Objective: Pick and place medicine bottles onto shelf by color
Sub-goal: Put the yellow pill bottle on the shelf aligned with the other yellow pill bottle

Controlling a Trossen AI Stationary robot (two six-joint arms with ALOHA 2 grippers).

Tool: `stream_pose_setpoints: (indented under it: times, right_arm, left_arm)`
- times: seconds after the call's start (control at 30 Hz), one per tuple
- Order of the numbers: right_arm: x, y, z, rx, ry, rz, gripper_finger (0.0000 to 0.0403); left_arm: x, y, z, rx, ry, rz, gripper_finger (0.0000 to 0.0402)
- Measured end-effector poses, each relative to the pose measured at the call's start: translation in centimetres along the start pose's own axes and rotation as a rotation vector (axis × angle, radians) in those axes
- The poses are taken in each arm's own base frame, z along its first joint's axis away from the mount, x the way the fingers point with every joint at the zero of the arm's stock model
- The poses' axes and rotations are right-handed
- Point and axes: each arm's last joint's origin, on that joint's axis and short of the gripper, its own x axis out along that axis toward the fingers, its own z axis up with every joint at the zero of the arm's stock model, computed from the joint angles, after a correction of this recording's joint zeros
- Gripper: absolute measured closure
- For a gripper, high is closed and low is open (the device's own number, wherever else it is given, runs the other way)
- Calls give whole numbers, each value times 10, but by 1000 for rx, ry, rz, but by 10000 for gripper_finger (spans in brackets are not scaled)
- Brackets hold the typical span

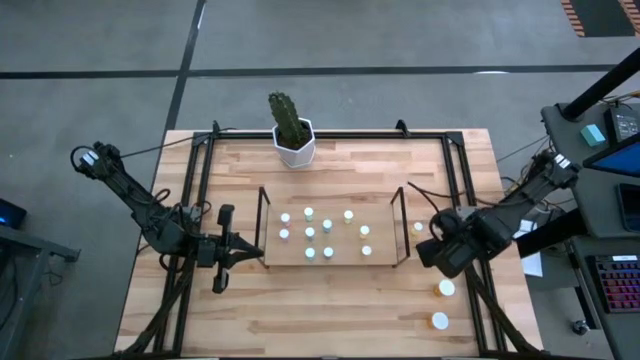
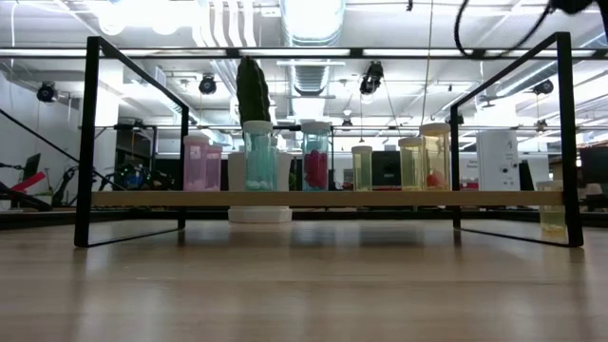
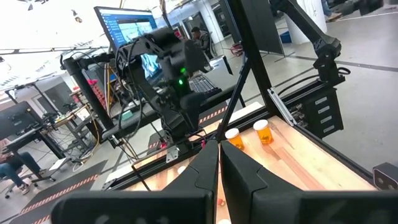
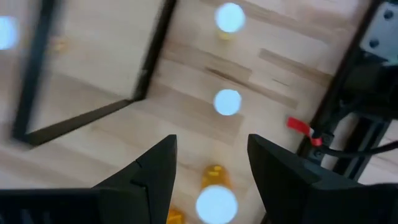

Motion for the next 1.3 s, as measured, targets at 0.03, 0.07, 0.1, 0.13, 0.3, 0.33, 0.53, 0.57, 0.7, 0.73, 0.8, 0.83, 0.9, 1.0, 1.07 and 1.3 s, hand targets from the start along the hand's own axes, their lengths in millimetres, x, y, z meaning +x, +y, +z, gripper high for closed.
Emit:
stream_pose_setpoints:
  times: [0.03,0.07,0.1,0.13,0.3,0.33,0.53,0.57,0.7,0.73,0.8,0.83,0.9,1.0,1.07,1.3]
  right_arm:
    - [5,0,-1,7,7,-14,216]
    - [10,-1,-2,11,9,-21,216]
    - [16,-1,-3,13,10,-20,216]
    - [21,0,-4,17,14,-6,216]
    - [41,-6,-5,55,5,-59,216]
    - [44,-7,-5,60,2,-67,216]
    - [59,-11,-6,70,-9,-89,216]
    - [62,-11,-7,72,-6,-83,216]
    - [73,-13,-8,74,-5,-78,216]
    - [75,-14,-8,73,-7,-84,216]
    - [80,-14,-8,73,-8,-85,216]
    - [82,-15,-8,72,-12,-89,216]
    - [84,-17,-8,79,-24,-94,216]
    - [86,-17,-8,79,-37,-95,216]
    - [86,-17,-7,80,-48,-86,216]
    - [91,-16,-8,78,-73,-84,216]
  left_arm:
    - [0,0,0,0,0,0,402]
    - [0,0,0,0,0,0,402]
    - [0,0,0,0,0,0,402]
    - [0,0,0,0,0,0,402]
    - [0,0,0,0,0,0,402]
    - [0,0,0,0,0,0,402]
    - [0,0,0,0,0,0,402]
    - [0,0,0,0,0,0,402]
    - [0,0,0,0,0,0,402]
    - [0,0,0,1,0,0,402]
    - [0,0,0,0,0,0,402]
    - [0,0,0,0,0,0,402]
    - [0,0,0,1,0,0,402]
    - [0,0,0,1,0,0,402]
    - [0,0,0,1,0,0,402]
    - [0,0,0,1,0,0,402]
